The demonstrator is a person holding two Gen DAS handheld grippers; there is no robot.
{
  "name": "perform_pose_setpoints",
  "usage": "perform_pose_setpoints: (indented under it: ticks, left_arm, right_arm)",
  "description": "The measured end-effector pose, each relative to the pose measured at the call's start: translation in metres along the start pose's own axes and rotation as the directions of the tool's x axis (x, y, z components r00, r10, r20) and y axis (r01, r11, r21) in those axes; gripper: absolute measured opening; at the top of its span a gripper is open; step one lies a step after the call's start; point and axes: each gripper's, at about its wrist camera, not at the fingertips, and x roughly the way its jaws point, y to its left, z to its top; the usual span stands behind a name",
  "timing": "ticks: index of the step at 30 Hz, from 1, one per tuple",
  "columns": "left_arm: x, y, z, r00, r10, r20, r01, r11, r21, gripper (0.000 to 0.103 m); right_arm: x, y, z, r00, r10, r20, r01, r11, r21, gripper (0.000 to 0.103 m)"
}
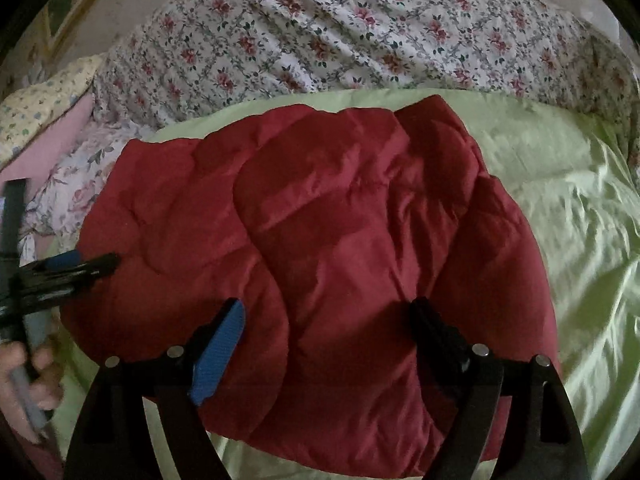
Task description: Fold large clothes
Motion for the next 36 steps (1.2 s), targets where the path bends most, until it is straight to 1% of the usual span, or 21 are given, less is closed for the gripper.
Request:
perform_pose_setpoints:
  ticks: [2, 4, 7, 10, 16, 18, 23, 26, 31, 36]
  left_arm:
    - [-0.014, -0.001, -0.012, 0.998, -0.057, 0.010, 0.057, 0.998, -0.002, 0.103]
    - [-0.012, -0.007, -0.019, 0.997, -0.078, -0.010, 0.078, 0.997, 0.009, 0.103]
    - [0.008, -0.011, -0.022, 0.998, -0.042, -0.047, 0.043, 0.999, 0.010, 0.103]
    - [0.017, -0.011, -0.020, 0.999, -0.033, -0.037, 0.032, 0.999, -0.020, 0.103]
    - [0.024, -0.015, -0.015, 0.999, -0.010, -0.035, 0.009, 1.000, -0.022, 0.103]
    - [0.023, -0.015, -0.017, 0.999, -0.004, -0.036, 0.004, 1.000, -0.023, 0.103]
    - [0.013, -0.016, -0.019, 0.999, 0.007, -0.038, -0.008, 1.000, -0.017, 0.103]
    - [0.003, -0.016, -0.023, 0.999, 0.010, -0.045, -0.010, 1.000, -0.012, 0.103]
    - [-0.011, -0.008, -0.037, 0.997, -0.017, -0.069, 0.015, 0.999, -0.039, 0.103]
    - [-0.019, -0.001, -0.056, 0.996, 0.000, -0.095, -0.004, 0.999, -0.040, 0.103]
  right_arm:
    - [0.001, 0.000, -0.001, 1.000, -0.005, 0.002, 0.005, 1.000, -0.004, 0.086]
    - [0.004, 0.002, -0.001, 1.000, -0.017, 0.002, 0.017, 1.000, -0.011, 0.087]
    - [0.009, 0.003, -0.005, 1.000, -0.030, 0.004, 0.030, 0.999, -0.022, 0.088]
    - [0.012, 0.001, -0.008, 0.999, -0.039, 0.008, 0.039, 0.999, -0.034, 0.088]
    - [0.015, 0.000, -0.009, 0.998, -0.057, 0.016, 0.057, 0.998, -0.024, 0.089]
    - [0.012, 0.001, -0.009, 0.998, -0.058, 0.011, 0.058, 0.998, -0.018, 0.089]
    - [-0.017, 0.004, -0.014, 1.000, -0.012, 0.027, 0.011, 1.000, 0.016, 0.091]
    - [-0.031, 0.009, -0.021, 0.999, 0.002, 0.036, -0.003, 1.000, 0.007, 0.091]
    - [-0.049, 0.021, -0.035, 1.000, 0.017, 0.023, -0.017, 1.000, -0.025, 0.091]
    - [-0.057, 0.027, -0.051, 1.000, 0.022, -0.009, -0.023, 0.999, -0.049, 0.091]
